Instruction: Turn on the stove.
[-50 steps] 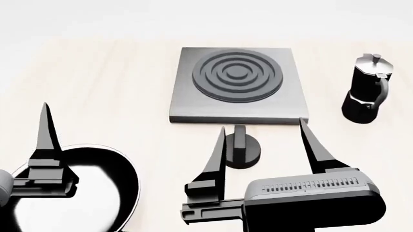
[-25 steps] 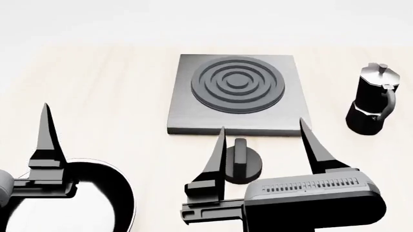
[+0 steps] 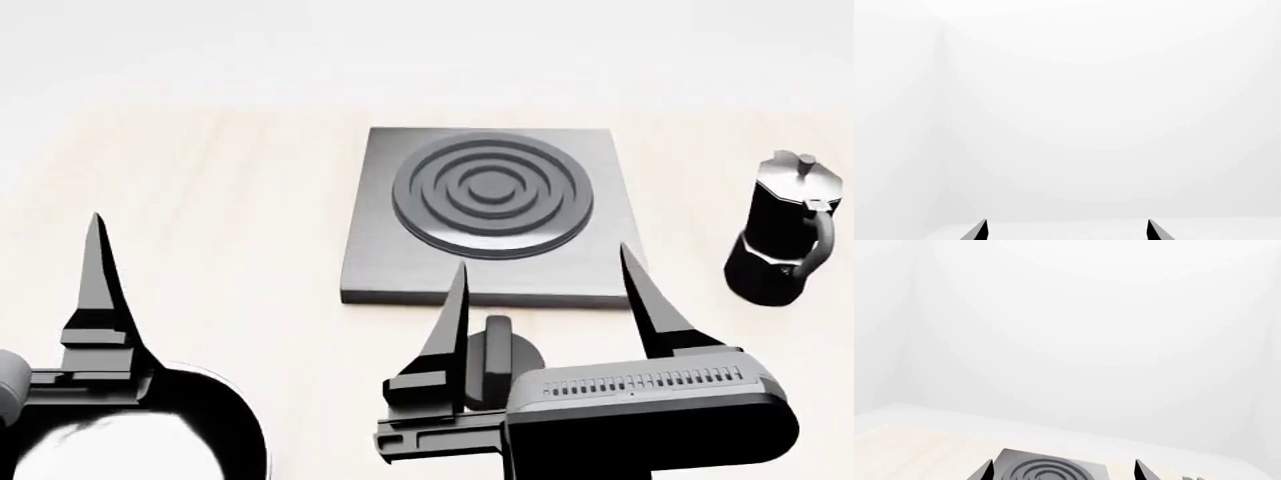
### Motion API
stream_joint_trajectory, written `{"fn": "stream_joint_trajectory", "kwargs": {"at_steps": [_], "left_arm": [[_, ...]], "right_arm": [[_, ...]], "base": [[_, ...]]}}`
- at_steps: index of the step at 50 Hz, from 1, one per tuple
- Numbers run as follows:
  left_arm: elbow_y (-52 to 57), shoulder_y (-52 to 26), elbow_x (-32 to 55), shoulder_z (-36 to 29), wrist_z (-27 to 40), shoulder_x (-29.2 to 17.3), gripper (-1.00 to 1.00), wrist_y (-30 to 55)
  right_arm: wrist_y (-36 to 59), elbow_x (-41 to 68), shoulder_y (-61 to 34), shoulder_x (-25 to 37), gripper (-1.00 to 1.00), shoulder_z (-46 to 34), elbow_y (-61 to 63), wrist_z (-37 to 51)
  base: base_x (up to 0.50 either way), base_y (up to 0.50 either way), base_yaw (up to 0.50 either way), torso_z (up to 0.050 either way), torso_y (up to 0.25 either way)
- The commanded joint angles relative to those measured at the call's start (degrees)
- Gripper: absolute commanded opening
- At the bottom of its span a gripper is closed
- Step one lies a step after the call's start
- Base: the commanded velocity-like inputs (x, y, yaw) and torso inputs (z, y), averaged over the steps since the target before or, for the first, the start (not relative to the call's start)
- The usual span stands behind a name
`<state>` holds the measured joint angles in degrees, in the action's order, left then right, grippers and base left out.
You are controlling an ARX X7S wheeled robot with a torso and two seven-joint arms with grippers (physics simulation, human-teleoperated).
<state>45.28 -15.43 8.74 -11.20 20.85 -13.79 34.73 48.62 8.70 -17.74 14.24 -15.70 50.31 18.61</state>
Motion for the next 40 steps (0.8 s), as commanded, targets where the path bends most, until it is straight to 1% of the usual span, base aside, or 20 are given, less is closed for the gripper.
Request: {"fn": "stream_joint_trajectory", "kwargs": {"at_steps": [1,33,40], "left_arm": [[-0.1,0.0,0.3,0.0,0.3,-0.2,1.0,-0.1],[0.2,-0.1,1.0,-0.4,1.1,-0.9,1.0,-0.1],[0.3,-0.2,1.3,-0.4,1.3,-1.0,1.0,0.1]], "right_arm": [[0.0,0.3,0.0,0.2,1.0,-0.1,0.0,0.3],[-0.7,0.8,-0.1,0.6,1.0,-0.5,-0.8,1.2],[-1.6,1.8,0.3,0.1,1.0,0.3,-2.6,1.1]], "base": [[0.12,0.0,0.0,0.0,0.0],[0.12,0.0,0.0,0.0,0.0],[0.01,0.0,0.0,0.0,0.0]]}}
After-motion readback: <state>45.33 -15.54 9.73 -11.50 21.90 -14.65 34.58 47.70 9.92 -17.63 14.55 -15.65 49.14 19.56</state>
